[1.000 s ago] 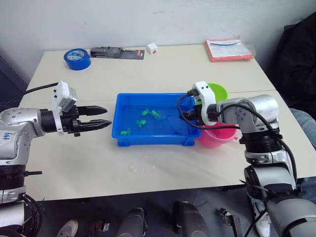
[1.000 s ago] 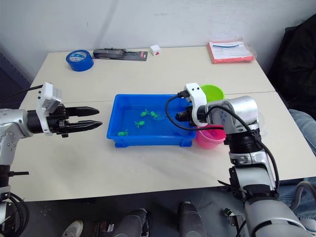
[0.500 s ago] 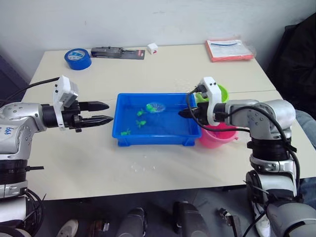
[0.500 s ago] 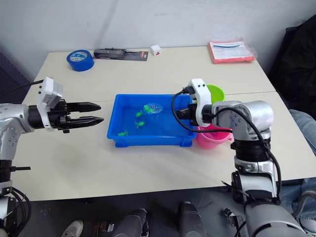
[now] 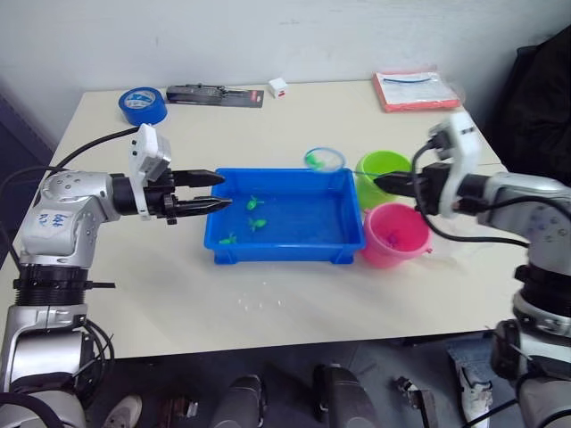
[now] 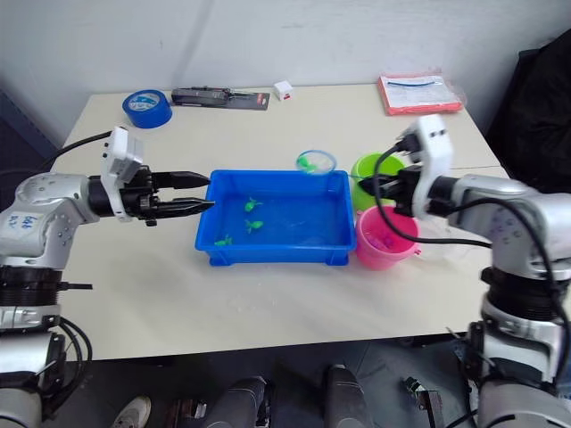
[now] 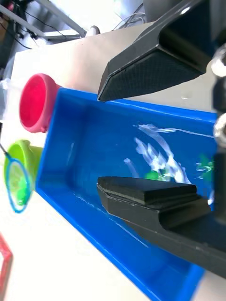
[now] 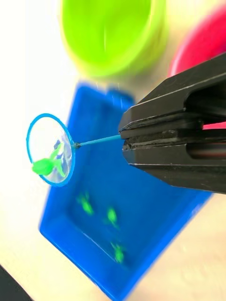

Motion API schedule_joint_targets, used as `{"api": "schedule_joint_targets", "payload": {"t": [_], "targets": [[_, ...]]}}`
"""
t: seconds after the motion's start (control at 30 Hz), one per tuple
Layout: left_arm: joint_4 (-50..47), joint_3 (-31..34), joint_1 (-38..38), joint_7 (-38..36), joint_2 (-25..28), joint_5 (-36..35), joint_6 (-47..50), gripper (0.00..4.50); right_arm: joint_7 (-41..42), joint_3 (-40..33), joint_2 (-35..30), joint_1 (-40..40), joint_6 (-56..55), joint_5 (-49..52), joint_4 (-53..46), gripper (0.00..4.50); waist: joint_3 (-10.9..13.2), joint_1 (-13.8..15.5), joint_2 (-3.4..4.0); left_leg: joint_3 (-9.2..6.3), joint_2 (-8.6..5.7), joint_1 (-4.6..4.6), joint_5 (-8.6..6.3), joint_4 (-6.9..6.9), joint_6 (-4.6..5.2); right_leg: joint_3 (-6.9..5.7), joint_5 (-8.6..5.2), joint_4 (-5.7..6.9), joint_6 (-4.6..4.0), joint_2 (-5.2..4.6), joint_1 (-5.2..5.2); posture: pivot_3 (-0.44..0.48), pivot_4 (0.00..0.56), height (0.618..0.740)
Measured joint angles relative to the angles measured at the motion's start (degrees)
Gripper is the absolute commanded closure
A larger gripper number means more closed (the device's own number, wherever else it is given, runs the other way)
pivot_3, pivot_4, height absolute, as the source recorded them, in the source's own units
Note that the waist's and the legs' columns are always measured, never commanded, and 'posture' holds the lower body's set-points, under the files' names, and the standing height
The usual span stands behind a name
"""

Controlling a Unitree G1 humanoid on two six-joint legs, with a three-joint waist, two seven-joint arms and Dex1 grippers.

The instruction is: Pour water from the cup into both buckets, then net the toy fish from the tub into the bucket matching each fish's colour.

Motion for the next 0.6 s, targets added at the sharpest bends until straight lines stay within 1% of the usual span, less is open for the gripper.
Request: {"api": "schedule_joint_targets", "payload": {"t": [0.13, 0.23, 0.4, 0.6], "targets": [[3.70, -1.05, -3.50, 0.18, -3.91, 1.49, -3.87, 1.71, -0.85, -1.80, -5.05, 0.50, -3.48, -2.24, 2.81, 3.70, 0.00, -0.01, 0.00, 0.05, -0.01, 0.00, 0.00, 0.00, 0.00, 0.02, 0.00, 0.00, 0.00, 0.00, 0.00, 0.000, 0.150, 0.737], [5.74, -1.81, -4.09, 0.45, -6.13, 2.31, -5.78, 1.71, -1.07, -0.36, -7.13, 2.03, -6.90, -4.33, 3.84, 3.70, 0.00, -0.21, 0.00, 0.08, 0.02, 0.00, 0.00, -0.01, 0.00, 0.03, 0.00, 0.00, 0.00, 0.02, -0.03, 0.000, 0.150, 0.737], [7.40, -2.15, -4.16, 0.27, -7.35, 3.28, -7.02, 1.71, -1.37, 5.21, -9.64, 4.40, -12.89, -8.95, 4.55, 3.70, 0.00, -0.16, 0.00, 0.11, 0.03, 0.00, 0.00, -0.02, 0.00, 0.06, 0.00, 0.00, 0.00, 0.02, -0.05, 0.000, 0.150, 0.737], [7.92, -2.15, -4.44, -0.24, -7.08, 3.67, -7.40, 1.71, -0.94, 15.58, -15.47, 9.62, -25.93, -19.34, 4.32, 3.70, 0.00, 0.17, 0.00, 0.12, -0.02, 0.00, 0.01, 0.01, 0.01, 0.06, 0.00, -0.04, 0.00, -0.01, -0.03, 0.000, 0.150, 0.737]]}}
